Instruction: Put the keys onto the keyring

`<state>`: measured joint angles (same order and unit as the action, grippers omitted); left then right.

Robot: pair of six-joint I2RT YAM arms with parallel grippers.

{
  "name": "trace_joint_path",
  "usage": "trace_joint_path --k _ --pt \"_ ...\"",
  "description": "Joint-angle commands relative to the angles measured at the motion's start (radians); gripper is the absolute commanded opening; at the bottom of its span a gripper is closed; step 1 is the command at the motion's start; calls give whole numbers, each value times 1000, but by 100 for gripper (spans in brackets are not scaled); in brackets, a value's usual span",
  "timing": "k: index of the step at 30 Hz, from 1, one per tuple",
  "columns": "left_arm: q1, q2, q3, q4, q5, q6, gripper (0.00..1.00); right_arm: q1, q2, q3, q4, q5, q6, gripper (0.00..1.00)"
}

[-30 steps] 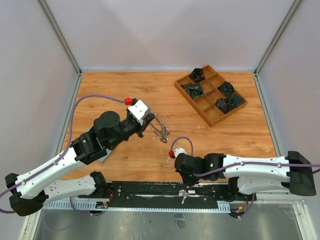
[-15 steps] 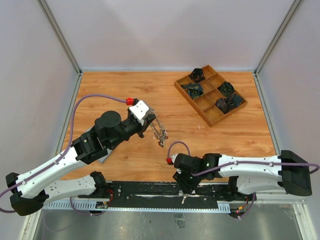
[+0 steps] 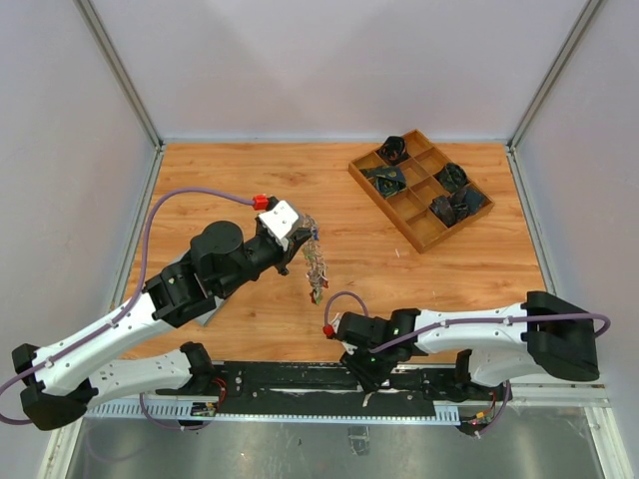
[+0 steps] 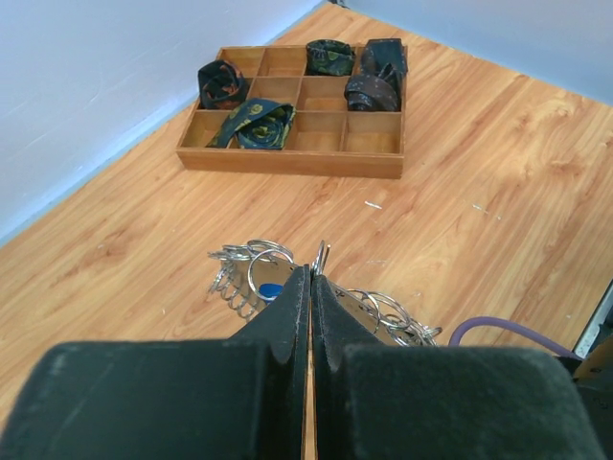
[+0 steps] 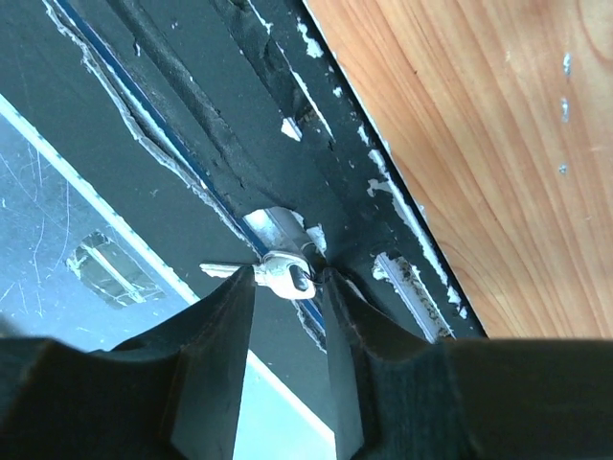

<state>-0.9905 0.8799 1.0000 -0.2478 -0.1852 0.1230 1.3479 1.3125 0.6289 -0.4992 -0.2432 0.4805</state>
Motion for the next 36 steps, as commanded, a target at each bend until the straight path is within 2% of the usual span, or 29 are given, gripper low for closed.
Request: trace_joint_path --k 1,6,16,24,28,29,31,36 --pt "1 -7 19 76 6 -6 1 18 25 -10 13 5 -7 34" --pt "1 -16 16 73 0 -5 1 20 44 -11 -9 23 2 28" --pt "2 -16 15 76 0 -5 0 20 -28 8 -57 89 25 2" --pt "1 -20 15 75 -2 -2 1 -34 -152 54 -108 182 26 1" --pt "2 -22 14 71 -3 -3 0 -79 -199 48 -103 153 5 1" --pt "1 -24 13 71 -3 -4 1 -79 -197 45 -102 141 0 4" --pt "1 -23 11 73 -3 -5 0 -76 -175 40 -113 98 -15 18" --pt "1 -17 9 80 3 -5 0 -5 -85 43 -118 76 -9 38"
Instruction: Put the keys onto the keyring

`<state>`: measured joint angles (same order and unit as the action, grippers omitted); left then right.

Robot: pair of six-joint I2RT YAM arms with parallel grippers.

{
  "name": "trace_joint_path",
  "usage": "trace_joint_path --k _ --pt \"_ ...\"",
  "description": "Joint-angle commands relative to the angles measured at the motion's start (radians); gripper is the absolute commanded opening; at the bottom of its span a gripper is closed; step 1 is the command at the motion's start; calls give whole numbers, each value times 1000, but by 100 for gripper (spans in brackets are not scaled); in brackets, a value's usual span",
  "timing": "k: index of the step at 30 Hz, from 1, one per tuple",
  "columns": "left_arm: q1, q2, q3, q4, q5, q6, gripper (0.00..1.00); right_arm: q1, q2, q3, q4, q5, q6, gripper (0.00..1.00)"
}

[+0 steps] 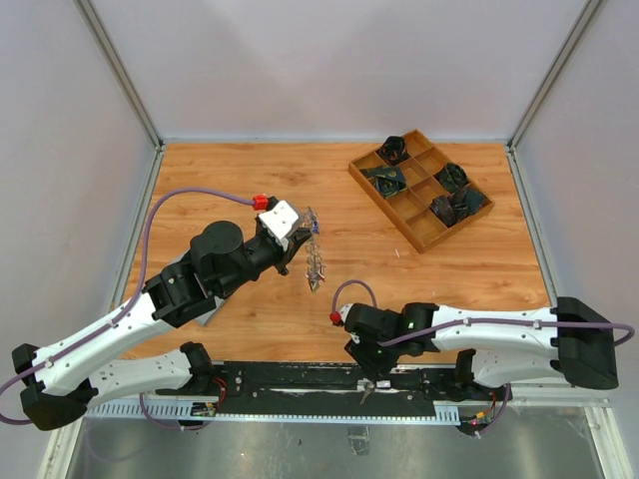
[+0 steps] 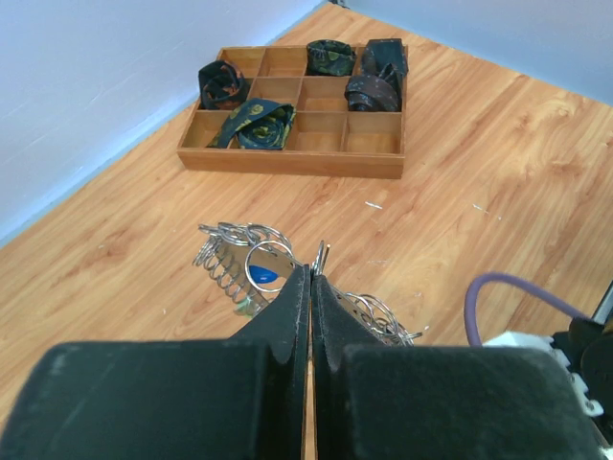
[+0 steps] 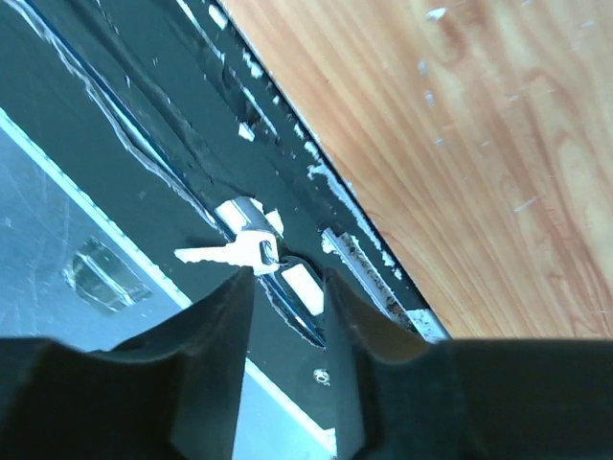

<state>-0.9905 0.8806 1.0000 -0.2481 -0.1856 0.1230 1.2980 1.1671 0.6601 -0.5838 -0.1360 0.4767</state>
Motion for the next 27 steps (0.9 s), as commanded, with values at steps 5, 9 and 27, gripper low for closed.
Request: trace_joint_path --k 5,9,27 --pt "1 -14 11 82 8 -6 0 87 110 10 37 -56 23 43" --pt "0 -15 12 79 8 -6 1 89 148 3 57 -49 26 43" --pt "1 -14 15 78 9 -4 0 91 243 -29 46 -79 37 30"
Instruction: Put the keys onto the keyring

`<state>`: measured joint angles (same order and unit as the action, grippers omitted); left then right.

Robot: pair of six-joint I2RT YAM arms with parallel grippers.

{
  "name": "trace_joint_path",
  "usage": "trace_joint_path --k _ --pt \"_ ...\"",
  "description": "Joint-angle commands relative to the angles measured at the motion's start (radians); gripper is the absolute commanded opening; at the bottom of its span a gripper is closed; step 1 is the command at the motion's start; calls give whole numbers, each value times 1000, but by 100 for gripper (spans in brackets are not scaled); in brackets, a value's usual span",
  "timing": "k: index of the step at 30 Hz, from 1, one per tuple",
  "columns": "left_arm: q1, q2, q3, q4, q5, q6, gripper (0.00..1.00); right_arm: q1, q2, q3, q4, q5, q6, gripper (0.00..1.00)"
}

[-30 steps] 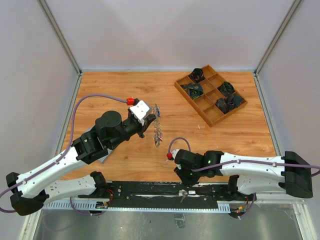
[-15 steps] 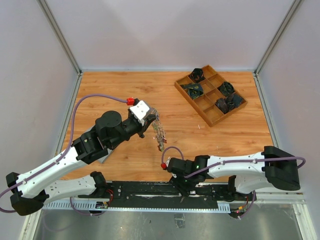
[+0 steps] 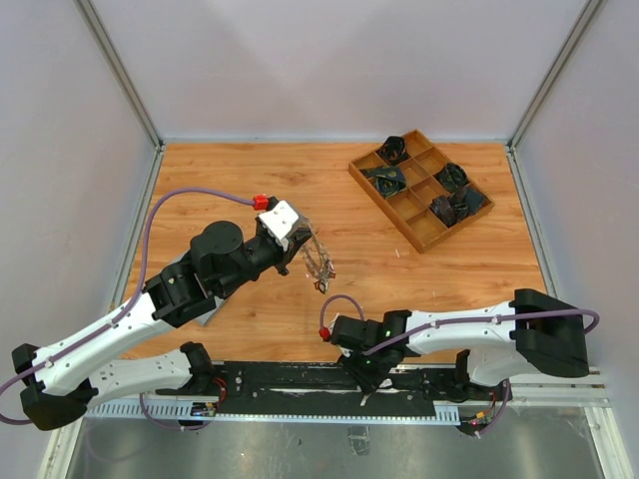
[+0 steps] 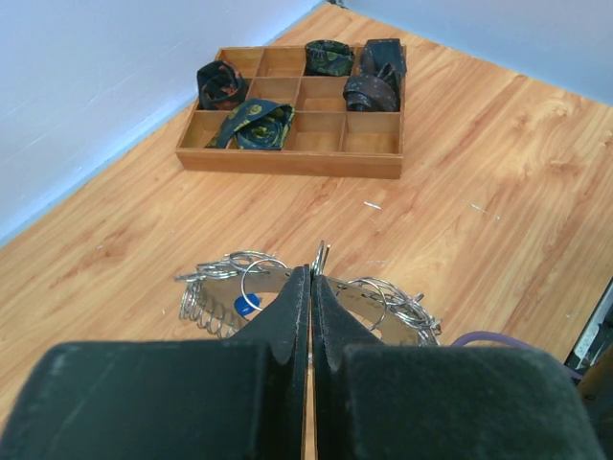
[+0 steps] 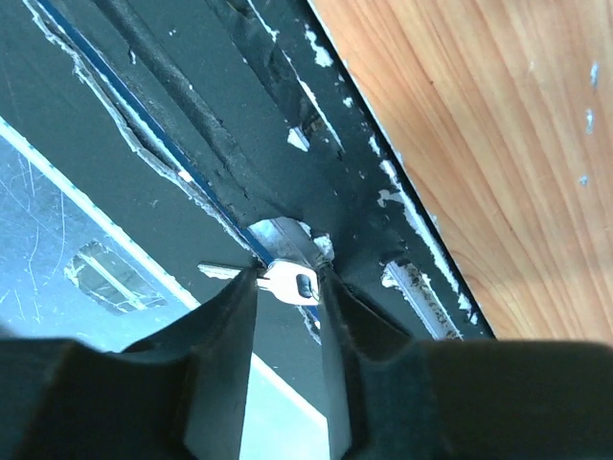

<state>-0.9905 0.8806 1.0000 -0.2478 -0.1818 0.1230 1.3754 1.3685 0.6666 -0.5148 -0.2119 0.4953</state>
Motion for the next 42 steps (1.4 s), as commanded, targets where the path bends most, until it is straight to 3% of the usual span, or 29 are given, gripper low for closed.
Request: trace_joint_path --k 1,6,12,27,28,31,33,42 --pt "1 -14 15 78 5 -5 1 14 38 -37 -25 0 21 26" --pt "1 -10 16 85 8 -1 1 9 9 -32 -53 48 39 12" --pt "1 -6 18 87 9 3 1 -14 -48 -15 -85 101 43 2" --pt "1 -13 14 84 4 2 0 -166 -230 -30 -120 115 26 1" --pt "2 -14 14 82 4 2 1 -165 -233 -34 -114 97 15 3" --pt "2 -15 11 82 4 2 1 -164 -217 -51 -108 28 -17 24" --pt "1 -15 10 85 4 0 1 -148 -207 -64 -94 -10 -27 29" --pt "1 -8 8 94 11 0 0 -104 -143 -83 -36 -57 -32 34"
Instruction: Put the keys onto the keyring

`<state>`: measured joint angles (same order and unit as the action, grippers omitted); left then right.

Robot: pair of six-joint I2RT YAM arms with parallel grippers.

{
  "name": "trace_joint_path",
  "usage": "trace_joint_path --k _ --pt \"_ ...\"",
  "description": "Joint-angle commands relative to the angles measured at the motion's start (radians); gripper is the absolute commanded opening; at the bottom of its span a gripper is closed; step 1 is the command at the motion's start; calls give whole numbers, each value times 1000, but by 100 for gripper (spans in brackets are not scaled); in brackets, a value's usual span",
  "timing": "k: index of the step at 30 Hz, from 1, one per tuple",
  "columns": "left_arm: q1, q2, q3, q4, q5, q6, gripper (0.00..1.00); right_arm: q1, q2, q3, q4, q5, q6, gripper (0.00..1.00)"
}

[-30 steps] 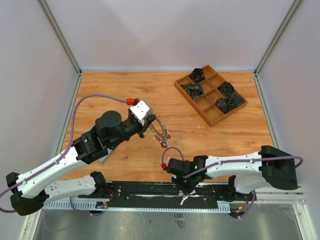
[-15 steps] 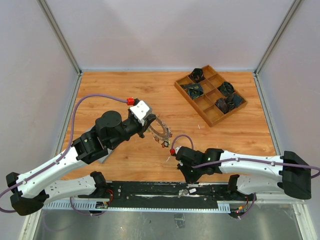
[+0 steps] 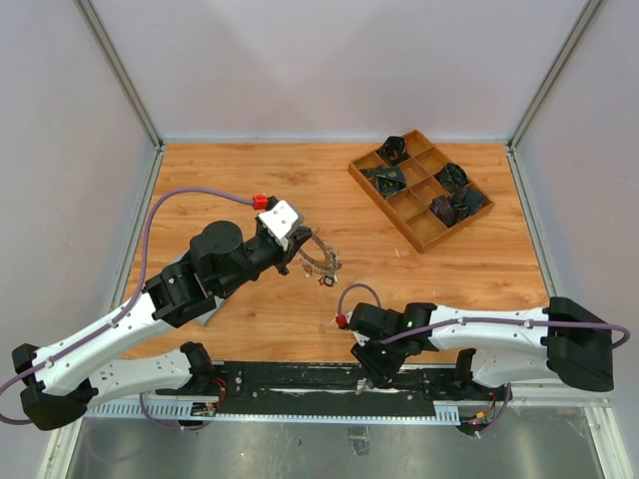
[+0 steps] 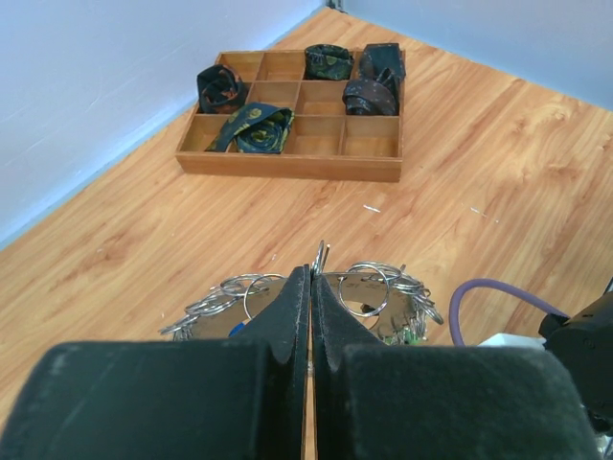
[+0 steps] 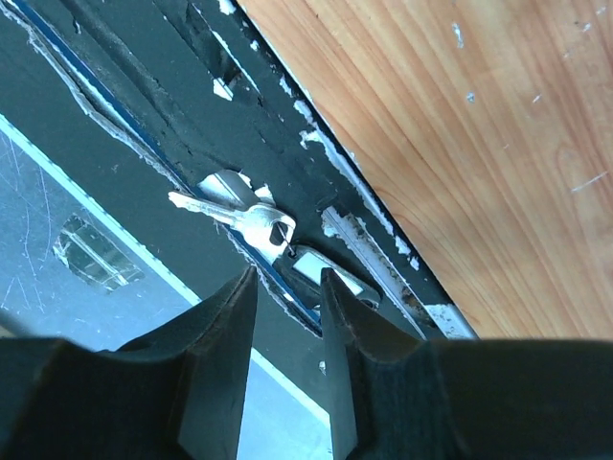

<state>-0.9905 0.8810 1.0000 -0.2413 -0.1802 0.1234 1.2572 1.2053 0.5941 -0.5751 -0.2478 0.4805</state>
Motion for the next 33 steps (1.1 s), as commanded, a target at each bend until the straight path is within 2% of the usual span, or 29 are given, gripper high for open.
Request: trace_joint_path --k 1,13,20,29,33 --pt "1 -7 8 88 10 0 0 14 27 -13 32 -22 -18 34" --pt "1 -14 10 77 5 -1 0 28 89 -24 98 -48 -16 33" --pt "1 -14 8 77 6 -1 1 47 113 -27 89 -53 -11 23" --pt "1 -16 9 77 5 1 1 49 78 15 18 58 -3 1" --pt "2 -17 9 76 4 1 1 50 17 44 -38 135 5 1"
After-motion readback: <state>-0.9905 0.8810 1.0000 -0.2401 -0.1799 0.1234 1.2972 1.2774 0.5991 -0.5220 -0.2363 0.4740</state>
